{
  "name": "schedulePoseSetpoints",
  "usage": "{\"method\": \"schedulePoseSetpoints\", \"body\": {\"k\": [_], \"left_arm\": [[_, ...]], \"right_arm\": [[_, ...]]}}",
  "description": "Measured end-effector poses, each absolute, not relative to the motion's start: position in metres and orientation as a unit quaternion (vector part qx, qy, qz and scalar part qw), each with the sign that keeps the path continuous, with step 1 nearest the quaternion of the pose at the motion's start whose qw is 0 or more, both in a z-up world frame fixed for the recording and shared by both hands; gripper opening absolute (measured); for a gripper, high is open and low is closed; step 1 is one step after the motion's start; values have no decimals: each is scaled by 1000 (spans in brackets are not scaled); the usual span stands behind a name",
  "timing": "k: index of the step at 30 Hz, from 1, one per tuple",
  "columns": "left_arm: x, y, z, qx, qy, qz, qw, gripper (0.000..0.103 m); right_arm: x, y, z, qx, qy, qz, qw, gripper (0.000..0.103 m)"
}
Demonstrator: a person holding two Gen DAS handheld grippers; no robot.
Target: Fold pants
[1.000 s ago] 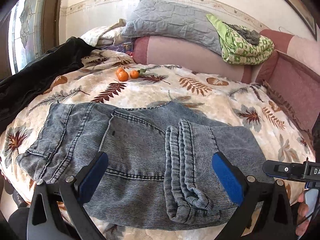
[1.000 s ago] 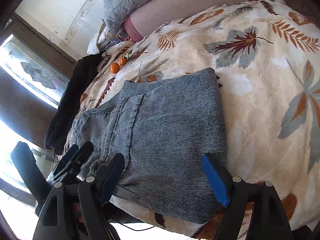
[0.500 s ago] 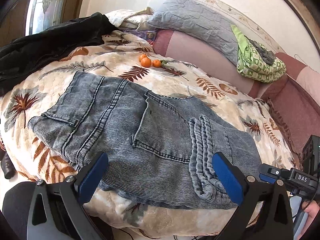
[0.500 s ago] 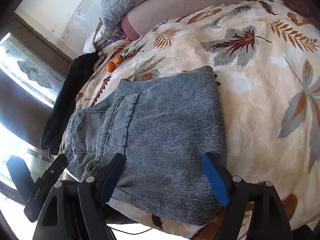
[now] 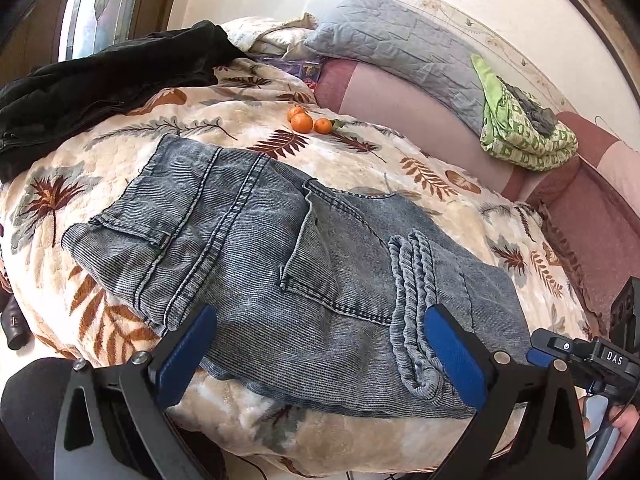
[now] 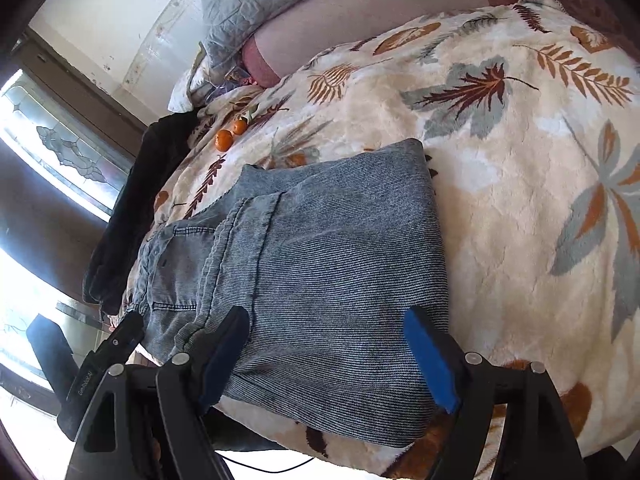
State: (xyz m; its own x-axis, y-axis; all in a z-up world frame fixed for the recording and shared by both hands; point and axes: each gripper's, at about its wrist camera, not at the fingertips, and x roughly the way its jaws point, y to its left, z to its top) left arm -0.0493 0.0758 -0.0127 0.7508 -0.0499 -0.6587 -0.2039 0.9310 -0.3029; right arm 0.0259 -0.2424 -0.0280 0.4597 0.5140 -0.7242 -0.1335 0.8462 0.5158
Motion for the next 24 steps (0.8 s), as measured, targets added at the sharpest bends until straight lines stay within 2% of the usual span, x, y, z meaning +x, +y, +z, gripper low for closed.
{"method": "schedulePoseSetpoints", "body": {"k": [24], "left_arm": [[-49,77,-21,-178,359,37,915,103]], "right_arm": [[27,-240,-33,187,494,188,828,82]]}}
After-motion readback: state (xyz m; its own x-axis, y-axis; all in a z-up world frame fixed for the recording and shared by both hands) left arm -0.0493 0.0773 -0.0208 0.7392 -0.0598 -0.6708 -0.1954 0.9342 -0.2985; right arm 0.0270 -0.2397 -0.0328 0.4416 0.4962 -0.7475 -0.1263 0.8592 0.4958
